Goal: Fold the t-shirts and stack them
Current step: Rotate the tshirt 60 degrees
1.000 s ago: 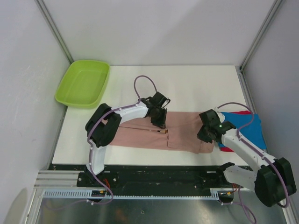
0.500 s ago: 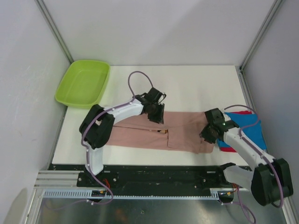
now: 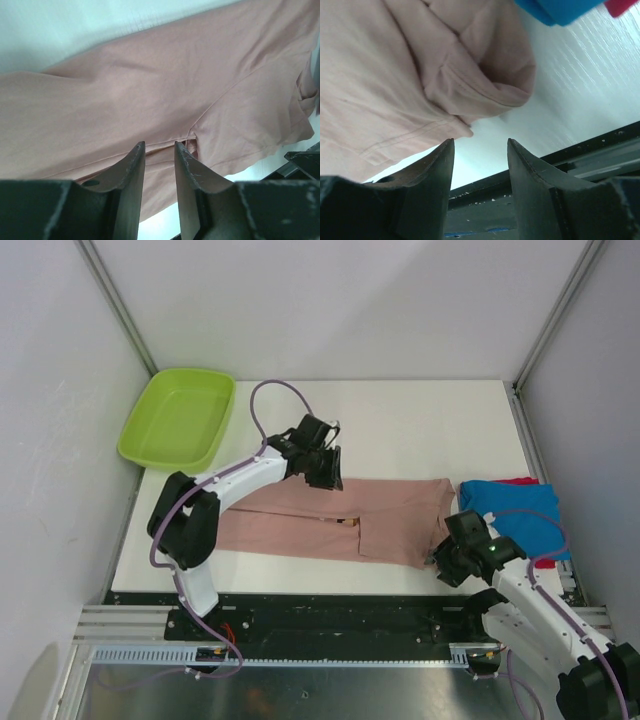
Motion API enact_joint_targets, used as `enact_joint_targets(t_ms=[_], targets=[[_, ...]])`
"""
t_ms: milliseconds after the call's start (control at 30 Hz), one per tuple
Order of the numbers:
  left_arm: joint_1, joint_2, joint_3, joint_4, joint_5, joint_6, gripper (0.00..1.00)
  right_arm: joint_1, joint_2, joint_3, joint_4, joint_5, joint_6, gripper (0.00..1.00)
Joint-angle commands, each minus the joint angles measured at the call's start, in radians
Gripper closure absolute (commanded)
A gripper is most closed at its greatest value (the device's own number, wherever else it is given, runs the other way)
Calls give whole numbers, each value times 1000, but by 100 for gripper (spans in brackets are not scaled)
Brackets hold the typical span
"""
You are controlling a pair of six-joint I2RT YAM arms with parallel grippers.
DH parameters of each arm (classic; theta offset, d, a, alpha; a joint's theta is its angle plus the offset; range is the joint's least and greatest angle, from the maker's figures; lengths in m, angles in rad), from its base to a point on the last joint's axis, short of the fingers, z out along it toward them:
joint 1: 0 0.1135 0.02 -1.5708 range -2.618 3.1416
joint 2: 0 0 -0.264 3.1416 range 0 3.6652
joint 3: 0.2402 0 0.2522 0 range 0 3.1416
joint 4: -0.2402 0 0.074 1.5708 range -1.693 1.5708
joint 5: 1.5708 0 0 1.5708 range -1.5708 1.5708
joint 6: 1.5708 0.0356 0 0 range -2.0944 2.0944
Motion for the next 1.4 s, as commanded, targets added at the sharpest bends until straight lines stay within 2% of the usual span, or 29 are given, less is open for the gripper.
enact_joint_targets(t_ms=[0,467,733,833,1000,1200,1367], targets=[[2,-60,-13,-5,17,33,65,8,-21,-36,5,11,124,48],[20,-93,-57,-6,23,45,65,18,-2,-95,136,127,189,47],[43,-107,-84,-5,12,42,66,18,162,-53,226,151,131,50],[69,-125,-104,-7,0,24,66,7,254,-21,251,156,99,55],[112,-167,-148,-6,-16,-8,67,-21,342,8,295,153,57,71],[121,-186,-182,-5,-23,-22,67,-99,433,47,372,114,-14,78],[129,-209,-198,-6,-41,-33,67,-170,601,201,439,94,-89,84]])
